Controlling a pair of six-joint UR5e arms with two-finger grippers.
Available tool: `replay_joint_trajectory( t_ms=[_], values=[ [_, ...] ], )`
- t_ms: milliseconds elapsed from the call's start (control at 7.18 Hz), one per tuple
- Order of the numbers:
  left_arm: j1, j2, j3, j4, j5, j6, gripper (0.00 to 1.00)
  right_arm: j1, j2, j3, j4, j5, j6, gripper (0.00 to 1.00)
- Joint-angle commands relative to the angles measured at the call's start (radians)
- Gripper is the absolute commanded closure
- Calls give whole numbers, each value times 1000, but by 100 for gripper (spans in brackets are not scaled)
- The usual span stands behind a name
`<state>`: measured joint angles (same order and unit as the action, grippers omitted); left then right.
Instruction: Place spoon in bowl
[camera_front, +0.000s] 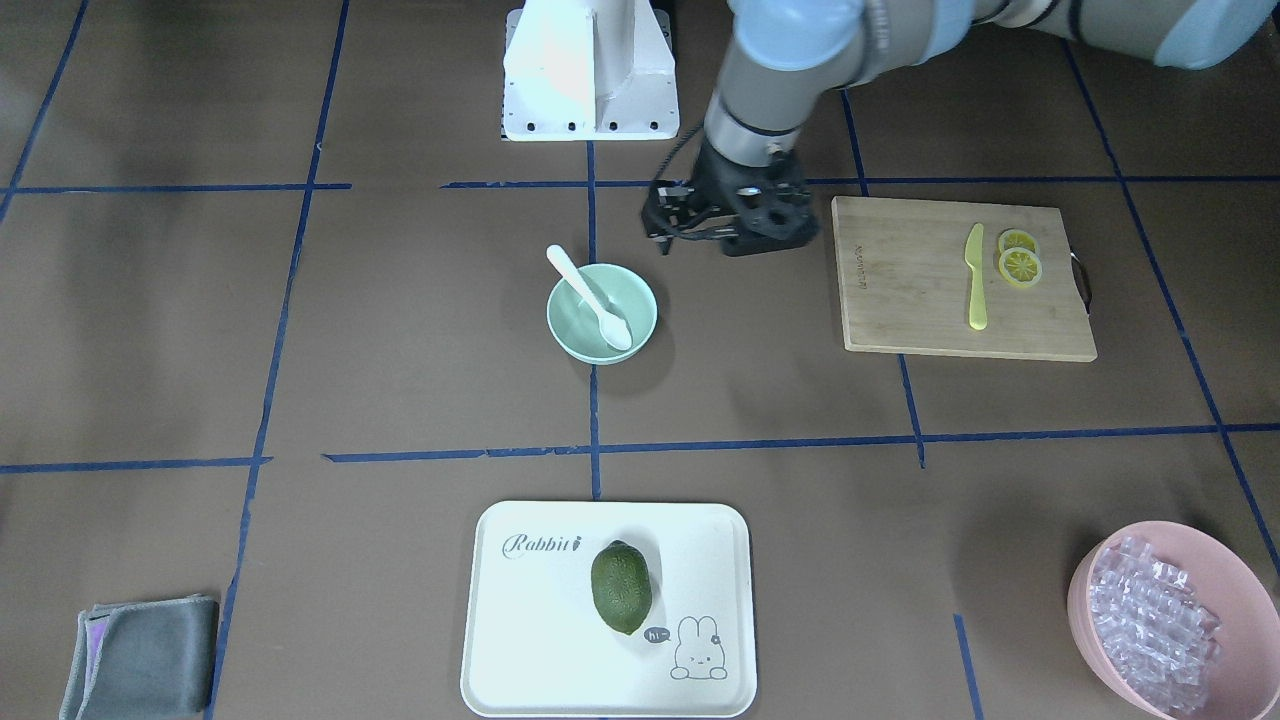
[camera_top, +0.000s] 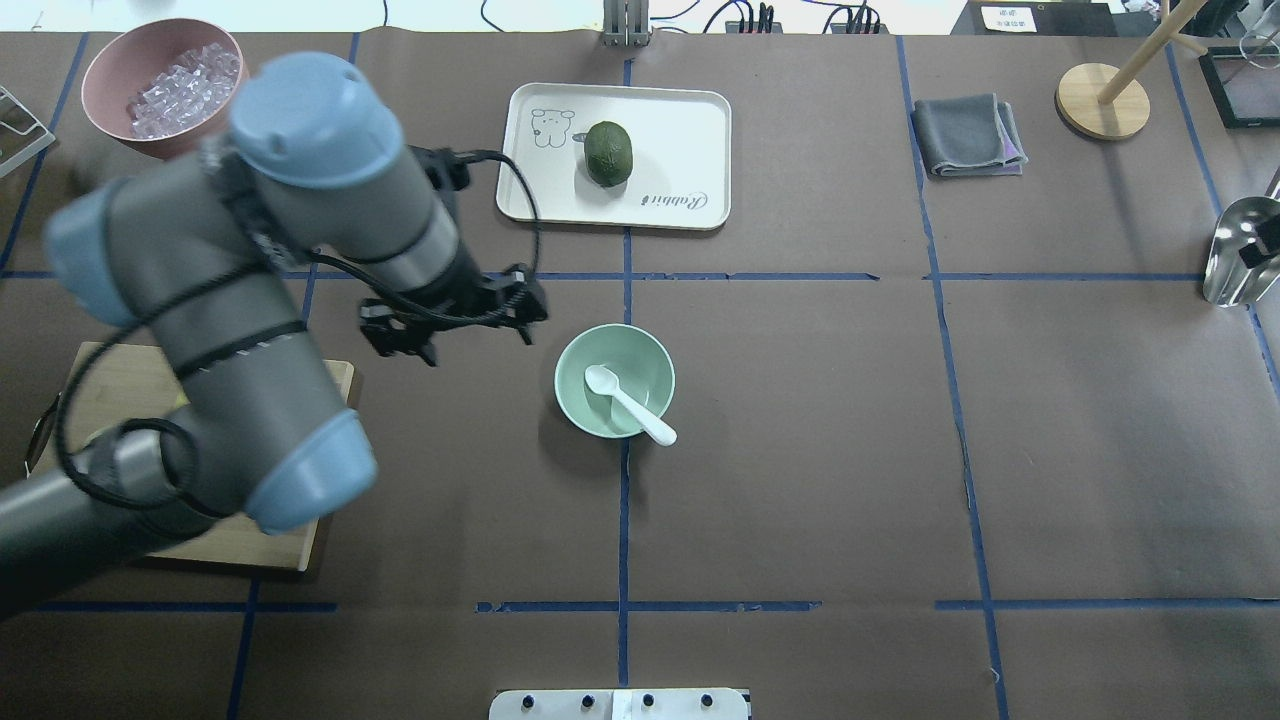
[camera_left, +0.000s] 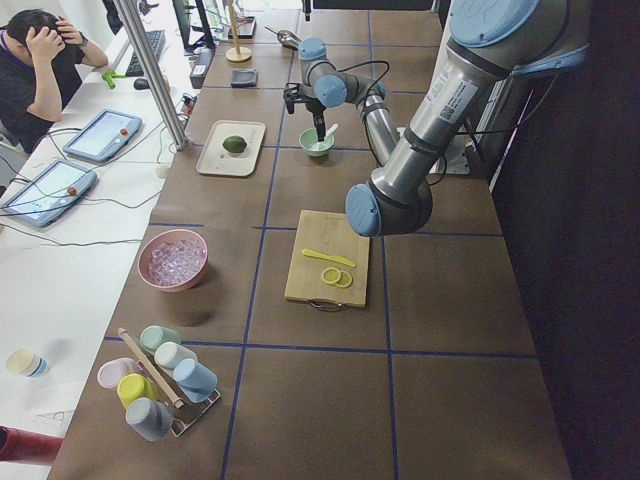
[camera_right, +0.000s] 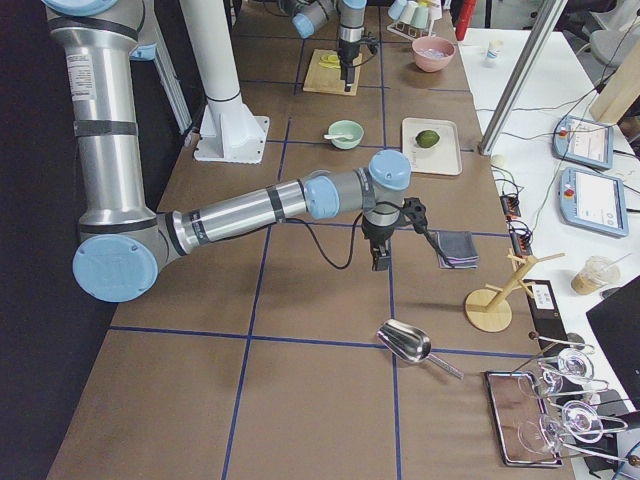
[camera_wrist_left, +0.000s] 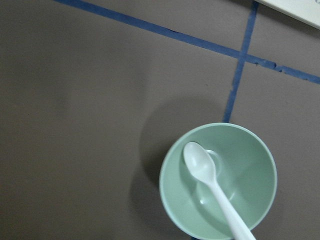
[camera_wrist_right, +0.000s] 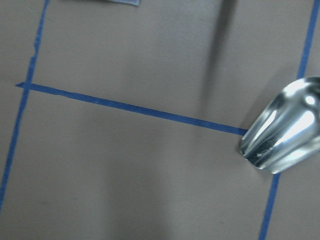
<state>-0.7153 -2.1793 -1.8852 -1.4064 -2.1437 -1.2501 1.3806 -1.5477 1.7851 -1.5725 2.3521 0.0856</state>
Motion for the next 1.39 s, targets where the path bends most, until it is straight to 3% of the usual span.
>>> replay_joint_trajectory(
  t_ms=[0,278,557,696,975,1114,1253],
  values=[
    [-157,142,-43,11,-73,249,0,92,-74,-119,118,13,-148,0],
    [-310,255,-43,7,-178,458,0,138,-66,-141,118,12,-141,0],
    [-500,427,-29,7,-248,829,0,138,-74,-153,120,9,-139,0],
    [-609,487,24,10,-249,1036,0,138,-78,-158,120,10,-124,0],
    [-798,507,202,7,-248,1322,0,138,-75,-164,117,15,-118,0],
    [-856,512,297,-2,-249,1419,0,138,-77,-165,114,28,-115,0],
    [-877,548,322,-28,-246,1460,0,138,-75,-165,117,38,-33,0]
  ],
)
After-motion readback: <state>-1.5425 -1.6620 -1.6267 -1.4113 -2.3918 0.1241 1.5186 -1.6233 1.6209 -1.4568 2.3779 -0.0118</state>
